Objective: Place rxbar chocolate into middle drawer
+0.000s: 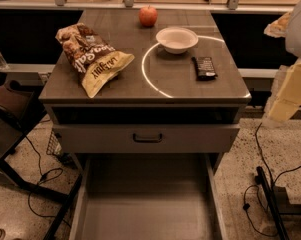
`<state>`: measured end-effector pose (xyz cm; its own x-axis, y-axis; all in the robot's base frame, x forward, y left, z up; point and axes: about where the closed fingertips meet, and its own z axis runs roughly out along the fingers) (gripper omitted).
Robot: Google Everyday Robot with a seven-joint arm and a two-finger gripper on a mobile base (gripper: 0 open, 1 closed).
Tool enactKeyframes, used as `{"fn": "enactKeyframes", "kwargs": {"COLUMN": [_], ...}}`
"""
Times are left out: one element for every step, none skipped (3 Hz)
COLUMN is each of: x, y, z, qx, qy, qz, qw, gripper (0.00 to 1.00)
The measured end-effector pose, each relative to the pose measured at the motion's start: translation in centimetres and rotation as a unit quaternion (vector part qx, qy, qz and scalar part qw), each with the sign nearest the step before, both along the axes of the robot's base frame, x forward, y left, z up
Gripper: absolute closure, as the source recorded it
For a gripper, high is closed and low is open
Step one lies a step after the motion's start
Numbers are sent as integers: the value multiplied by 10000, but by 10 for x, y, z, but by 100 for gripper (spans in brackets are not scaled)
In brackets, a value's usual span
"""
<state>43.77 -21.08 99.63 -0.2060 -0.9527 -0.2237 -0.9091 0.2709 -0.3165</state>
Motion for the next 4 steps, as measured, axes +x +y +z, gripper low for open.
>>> {"fn": "enactKeyframes", "kwargs": {"x": [0, 36, 95, 151], "y": [0, 7, 6, -7], "z": [0, -11, -23, -34], "qx": [0, 507, 1254, 1694], "qy": [-1, -231, -350, -184], "qz": [0, -392, -1241, -2126], "qw": [10000, 9977, 9837, 9622], "gripper": [0, 0, 0, 0]}}
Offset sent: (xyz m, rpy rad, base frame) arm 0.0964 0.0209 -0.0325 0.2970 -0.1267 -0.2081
